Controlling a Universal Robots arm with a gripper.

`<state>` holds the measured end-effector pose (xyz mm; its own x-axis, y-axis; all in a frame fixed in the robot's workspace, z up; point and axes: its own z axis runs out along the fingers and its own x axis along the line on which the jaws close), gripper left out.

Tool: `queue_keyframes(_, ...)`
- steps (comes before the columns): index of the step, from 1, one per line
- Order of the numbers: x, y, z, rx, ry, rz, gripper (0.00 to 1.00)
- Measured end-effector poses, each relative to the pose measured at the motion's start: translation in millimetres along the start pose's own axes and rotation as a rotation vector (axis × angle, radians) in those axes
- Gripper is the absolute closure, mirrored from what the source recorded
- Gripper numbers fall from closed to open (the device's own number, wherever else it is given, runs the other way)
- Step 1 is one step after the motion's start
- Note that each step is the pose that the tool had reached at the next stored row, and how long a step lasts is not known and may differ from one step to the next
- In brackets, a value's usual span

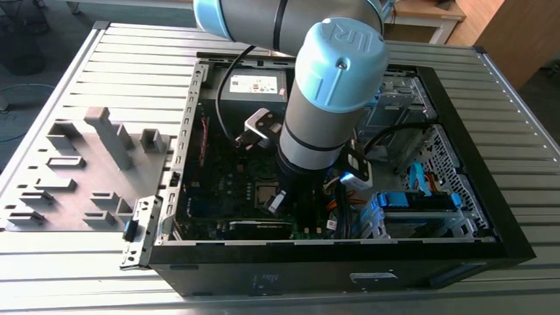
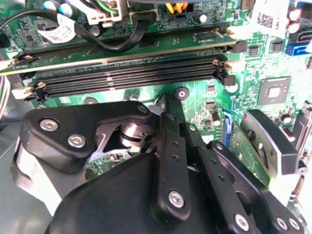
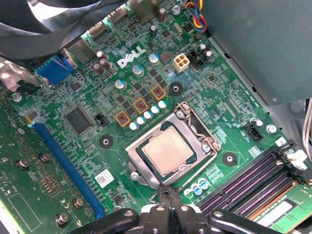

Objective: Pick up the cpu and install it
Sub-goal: 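Install the first cpu locking lever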

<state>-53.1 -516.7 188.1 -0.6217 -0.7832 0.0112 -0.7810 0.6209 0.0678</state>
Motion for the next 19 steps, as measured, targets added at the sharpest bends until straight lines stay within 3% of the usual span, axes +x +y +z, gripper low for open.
queue_keyframes(4,0.1,0.0,0.0,0.0002,0.0016,-0.023,0.89)
queue_keyframes(19,3.3,3.0,0.2,0.003,0.0009,-0.041,0.89)
